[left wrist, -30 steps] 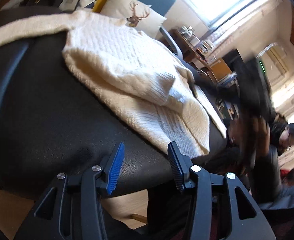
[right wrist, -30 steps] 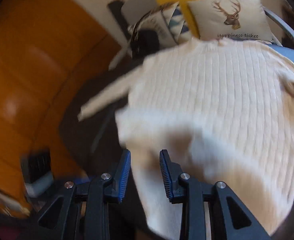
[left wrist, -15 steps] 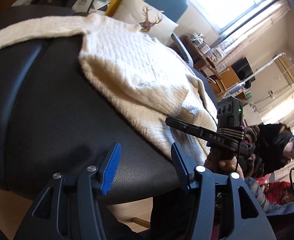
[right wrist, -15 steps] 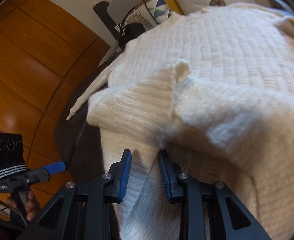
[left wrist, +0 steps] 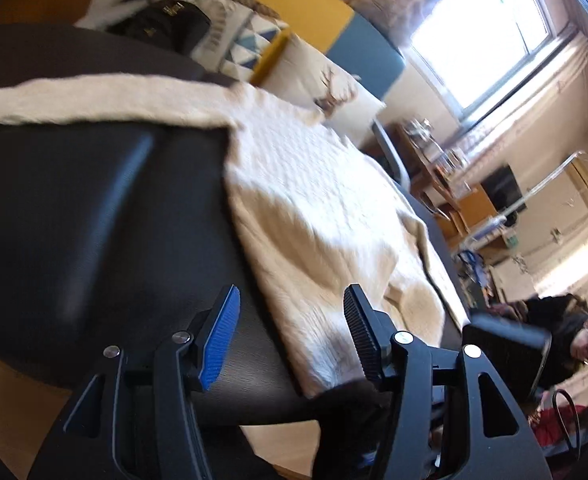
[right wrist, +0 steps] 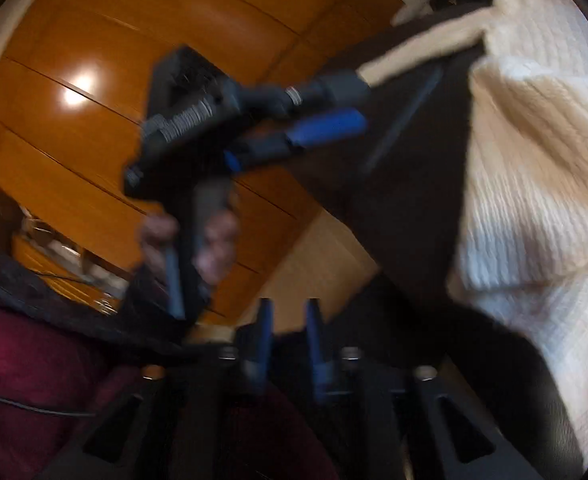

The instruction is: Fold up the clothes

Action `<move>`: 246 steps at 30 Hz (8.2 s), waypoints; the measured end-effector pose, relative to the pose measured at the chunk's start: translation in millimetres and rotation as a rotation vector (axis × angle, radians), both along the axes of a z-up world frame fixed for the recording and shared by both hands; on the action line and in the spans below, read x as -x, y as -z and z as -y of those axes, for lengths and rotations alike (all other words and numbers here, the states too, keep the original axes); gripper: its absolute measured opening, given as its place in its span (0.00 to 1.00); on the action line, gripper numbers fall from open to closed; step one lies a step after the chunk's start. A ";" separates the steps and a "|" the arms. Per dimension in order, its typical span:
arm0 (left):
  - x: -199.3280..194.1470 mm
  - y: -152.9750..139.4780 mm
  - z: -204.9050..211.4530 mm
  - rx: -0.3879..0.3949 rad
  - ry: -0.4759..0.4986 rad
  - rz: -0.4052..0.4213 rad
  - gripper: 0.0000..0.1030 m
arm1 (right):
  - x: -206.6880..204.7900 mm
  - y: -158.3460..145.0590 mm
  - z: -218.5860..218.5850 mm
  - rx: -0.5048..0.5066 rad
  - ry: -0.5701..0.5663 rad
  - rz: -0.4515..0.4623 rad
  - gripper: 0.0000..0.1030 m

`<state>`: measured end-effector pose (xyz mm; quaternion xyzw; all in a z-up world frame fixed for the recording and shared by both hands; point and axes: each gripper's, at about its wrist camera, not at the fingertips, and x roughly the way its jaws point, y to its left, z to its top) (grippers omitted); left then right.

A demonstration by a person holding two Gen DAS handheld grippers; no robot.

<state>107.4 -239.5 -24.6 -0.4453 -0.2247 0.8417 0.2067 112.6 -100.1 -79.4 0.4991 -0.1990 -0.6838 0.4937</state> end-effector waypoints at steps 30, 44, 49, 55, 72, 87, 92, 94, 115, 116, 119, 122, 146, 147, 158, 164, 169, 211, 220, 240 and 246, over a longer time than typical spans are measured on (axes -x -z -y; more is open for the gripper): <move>-21.0 -33.6 19.9 0.064 -0.027 -0.102 0.63 | 15.8 -24.9 -9.4 0.204 0.011 -0.009 0.03; 17.3 12.5 -57.6 0.045 0.216 0.019 0.63 | -68.8 -6.1 -233.7 -0.335 0.726 0.053 0.32; 31.7 46.0 -89.7 0.099 0.268 0.115 0.63 | -119.2 -3.7 -282.4 -0.622 0.882 -0.011 0.32; 37.2 58.0 -101.3 0.189 0.269 0.142 0.63 | -92.9 -28.7 -254.7 -0.701 0.831 -0.105 0.32; 44.1 62.5 -93.0 0.178 0.286 0.155 0.63 | -149.1 -69.4 -285.0 -0.968 0.844 -0.033 0.05; 33.8 63.4 -117.3 0.466 0.305 0.038 0.63 | -67.0 -33.5 -226.1 -0.967 0.737 -0.103 0.23; 26.1 68.4 -122.2 0.538 0.323 -0.004 0.63 | -65.3 -21.8 -225.2 -0.999 0.736 -0.076 0.23; 26.9 68.0 -123.0 0.540 0.314 -0.004 0.63 | -65.1 -21.6 -224.2 -1.011 0.743 -0.075 0.23; 52.7 24.2 -100.5 0.398 0.177 -0.063 0.63 | -80.2 -48.7 -391.6 -0.855 1.205 0.044 0.27; 58.1 22.9 -105.3 0.417 0.181 -0.069 0.63 | -69.6 -47.2 -399.2 -0.835 1.194 0.051 0.27; 74.0 30.1 -117.4 0.452 0.199 -0.059 0.63 | -36.1 -18.0 -430.7 -0.903 1.192 0.127 0.26; 86.0 46.9 -125.9 0.473 0.202 -0.012 0.63 | -13.5 4.5 -460.9 -1.038 1.217 0.140 0.26; 176.9 69.0 -132.2 0.526 0.197 -0.070 0.63 | 223.5 12.7 -411.6 -0.978 1.087 -0.004 0.25; 180.0 63.1 -126.9 0.510 0.177 -0.089 0.63 | 225.8 3.3 -401.6 -0.952 1.072 -0.048 0.26; 301.0 14.5 -83.6 0.434 -0.020 -0.201 0.63 | 321.0 -4.6 -274.5 -0.790 0.760 -0.195 0.27; 363.0 39.7 -130.9 0.517 0.064 -0.226 0.63 | 335.3 11.2 -266.2 -0.857 0.775 -0.176 0.27; 401.5 91.9 -161.9 0.694 0.114 -0.141 0.67 | 335.3 19.8 -292.1 -0.888 0.851 -0.169 0.27; 104.5 44.2 0.4 0.285 -0.090 -0.061 0.82 | 104.8 -7.6 17.1 -0.638 0.206 -0.219 0.31; 127.1 48.1 -91.5 0.549 0.165 -0.155 0.82 | 33.1 -7.1 -86.8 -0.891 0.449 -0.136 0.29; 52.2 77.1 -102.2 0.640 0.294 -0.049 0.88 | -57.7 1.0 -196.9 -0.721 0.608 0.130 0.32; 61.5 68.8 -52.4 0.557 0.181 0.031 0.88 | -45.5 -25.6 -242.1 -0.709 0.785 0.051 0.29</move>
